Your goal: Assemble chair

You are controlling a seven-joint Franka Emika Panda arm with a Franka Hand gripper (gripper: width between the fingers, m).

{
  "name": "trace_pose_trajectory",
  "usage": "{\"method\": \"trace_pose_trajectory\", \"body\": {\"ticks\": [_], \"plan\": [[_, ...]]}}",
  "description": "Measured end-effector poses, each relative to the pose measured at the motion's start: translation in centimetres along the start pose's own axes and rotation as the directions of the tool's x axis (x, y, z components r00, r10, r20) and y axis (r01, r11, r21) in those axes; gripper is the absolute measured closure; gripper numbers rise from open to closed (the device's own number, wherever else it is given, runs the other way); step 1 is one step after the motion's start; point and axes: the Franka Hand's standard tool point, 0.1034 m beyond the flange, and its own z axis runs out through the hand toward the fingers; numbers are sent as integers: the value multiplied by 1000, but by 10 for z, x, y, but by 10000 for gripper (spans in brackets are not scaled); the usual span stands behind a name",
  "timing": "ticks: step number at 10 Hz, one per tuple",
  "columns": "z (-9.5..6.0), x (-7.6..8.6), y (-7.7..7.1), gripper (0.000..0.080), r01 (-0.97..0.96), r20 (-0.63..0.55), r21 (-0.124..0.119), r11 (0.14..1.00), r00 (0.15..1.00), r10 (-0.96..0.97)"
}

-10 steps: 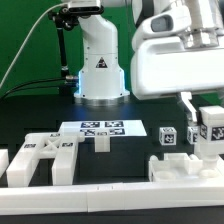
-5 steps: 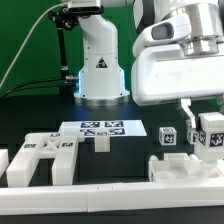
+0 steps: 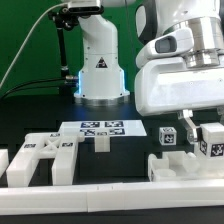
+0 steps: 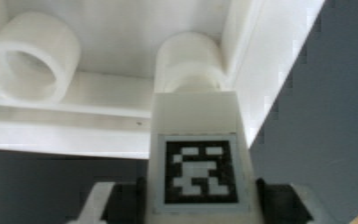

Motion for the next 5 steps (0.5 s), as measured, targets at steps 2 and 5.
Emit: {"method": "trace_pose_trajectory", "body": {"ticks": [2, 5], "plan": [[4, -1, 0, 514, 1, -24, -2, 1000, 1000, -1], [5, 0, 1, 514, 1, -33, -3, 1000, 999, -1]]}}
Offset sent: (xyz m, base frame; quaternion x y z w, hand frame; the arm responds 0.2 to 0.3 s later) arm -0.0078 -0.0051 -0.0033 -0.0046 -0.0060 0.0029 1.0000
